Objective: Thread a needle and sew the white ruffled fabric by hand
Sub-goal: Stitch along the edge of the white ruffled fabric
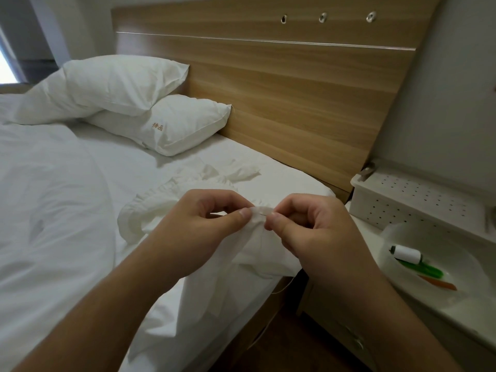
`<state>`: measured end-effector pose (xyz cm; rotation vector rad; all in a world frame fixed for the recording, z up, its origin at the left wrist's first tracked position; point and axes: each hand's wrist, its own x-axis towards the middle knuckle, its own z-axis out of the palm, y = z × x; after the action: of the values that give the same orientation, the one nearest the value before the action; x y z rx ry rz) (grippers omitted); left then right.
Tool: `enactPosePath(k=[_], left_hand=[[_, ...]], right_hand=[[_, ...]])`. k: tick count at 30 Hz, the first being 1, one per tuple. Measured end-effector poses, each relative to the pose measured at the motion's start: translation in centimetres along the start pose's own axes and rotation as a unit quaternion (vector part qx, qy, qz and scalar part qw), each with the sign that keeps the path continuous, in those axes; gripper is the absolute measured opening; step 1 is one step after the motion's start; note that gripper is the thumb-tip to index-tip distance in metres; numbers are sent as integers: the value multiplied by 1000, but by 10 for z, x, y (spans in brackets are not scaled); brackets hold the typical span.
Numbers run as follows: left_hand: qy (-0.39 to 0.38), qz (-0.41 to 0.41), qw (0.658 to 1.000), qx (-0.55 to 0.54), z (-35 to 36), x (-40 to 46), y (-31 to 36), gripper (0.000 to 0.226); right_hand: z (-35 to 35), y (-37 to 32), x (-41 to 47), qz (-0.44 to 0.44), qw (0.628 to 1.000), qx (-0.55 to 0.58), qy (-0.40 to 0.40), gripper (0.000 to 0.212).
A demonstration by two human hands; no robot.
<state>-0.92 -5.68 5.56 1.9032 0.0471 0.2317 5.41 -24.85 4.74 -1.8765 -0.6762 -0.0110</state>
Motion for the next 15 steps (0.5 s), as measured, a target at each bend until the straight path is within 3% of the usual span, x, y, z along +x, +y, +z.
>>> enactPosePath(k=[15], left_hand=[[-5,4,1000,5,0,0,0,20]], right_hand=[[1,5,1,-4,1000,1,5,14]])
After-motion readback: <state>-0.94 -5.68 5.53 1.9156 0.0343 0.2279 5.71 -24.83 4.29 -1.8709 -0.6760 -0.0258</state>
